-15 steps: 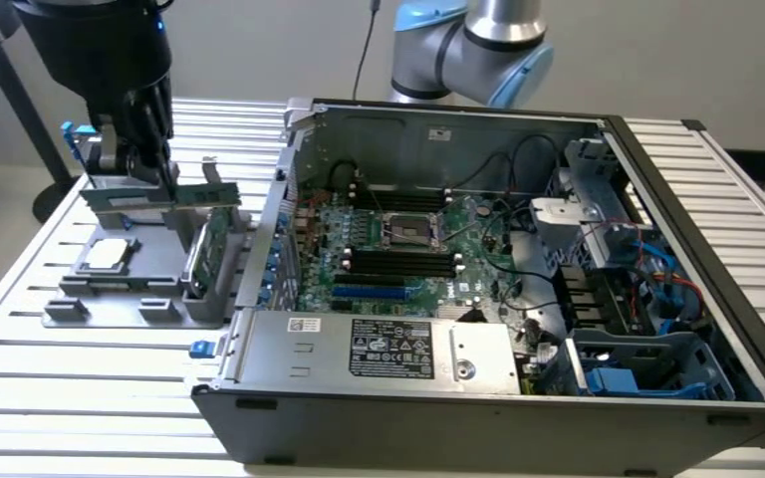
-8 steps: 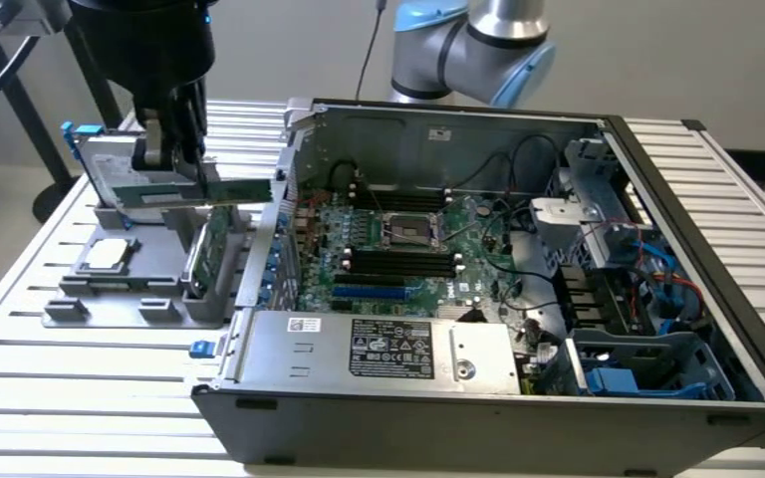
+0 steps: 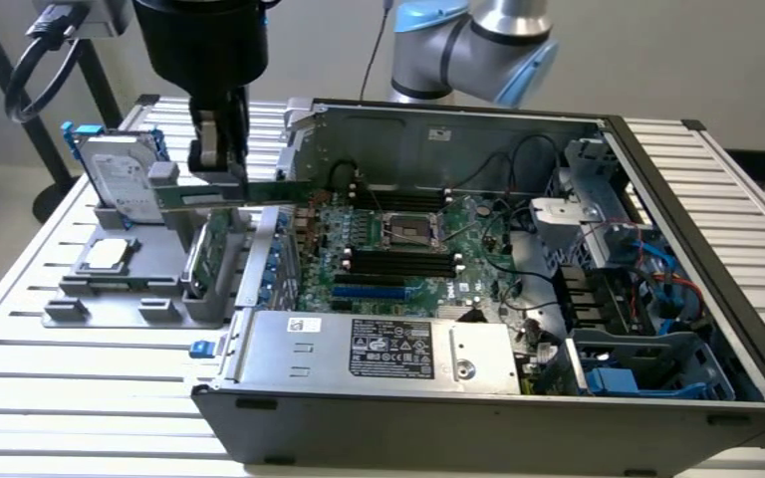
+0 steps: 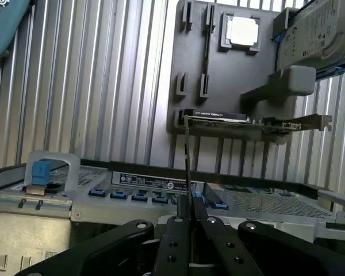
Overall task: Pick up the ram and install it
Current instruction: 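Pick up the ram and move it above insertion slot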
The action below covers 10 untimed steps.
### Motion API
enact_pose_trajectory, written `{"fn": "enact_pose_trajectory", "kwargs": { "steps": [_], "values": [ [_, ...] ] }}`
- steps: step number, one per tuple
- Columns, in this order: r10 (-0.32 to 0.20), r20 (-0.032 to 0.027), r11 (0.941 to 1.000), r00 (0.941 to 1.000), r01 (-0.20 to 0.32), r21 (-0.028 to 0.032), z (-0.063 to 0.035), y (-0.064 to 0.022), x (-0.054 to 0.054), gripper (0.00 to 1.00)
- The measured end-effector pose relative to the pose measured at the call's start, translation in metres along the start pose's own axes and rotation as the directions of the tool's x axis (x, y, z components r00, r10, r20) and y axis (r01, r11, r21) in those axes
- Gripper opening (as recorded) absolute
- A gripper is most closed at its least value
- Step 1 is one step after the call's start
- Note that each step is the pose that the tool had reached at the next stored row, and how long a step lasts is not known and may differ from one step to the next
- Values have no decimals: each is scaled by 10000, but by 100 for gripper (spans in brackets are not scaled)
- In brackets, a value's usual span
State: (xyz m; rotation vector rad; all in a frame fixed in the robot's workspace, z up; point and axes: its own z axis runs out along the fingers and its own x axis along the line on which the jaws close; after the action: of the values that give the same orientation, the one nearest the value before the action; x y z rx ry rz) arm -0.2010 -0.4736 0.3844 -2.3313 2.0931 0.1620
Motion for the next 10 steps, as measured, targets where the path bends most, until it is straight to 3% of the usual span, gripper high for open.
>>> {"fn": "enact_pose_trajectory", "kwargs": {
  "steps": [10],
  "values": [
    [3,1,10000,10000,-3,-16,-35,-450,47,14]
  ]
}}
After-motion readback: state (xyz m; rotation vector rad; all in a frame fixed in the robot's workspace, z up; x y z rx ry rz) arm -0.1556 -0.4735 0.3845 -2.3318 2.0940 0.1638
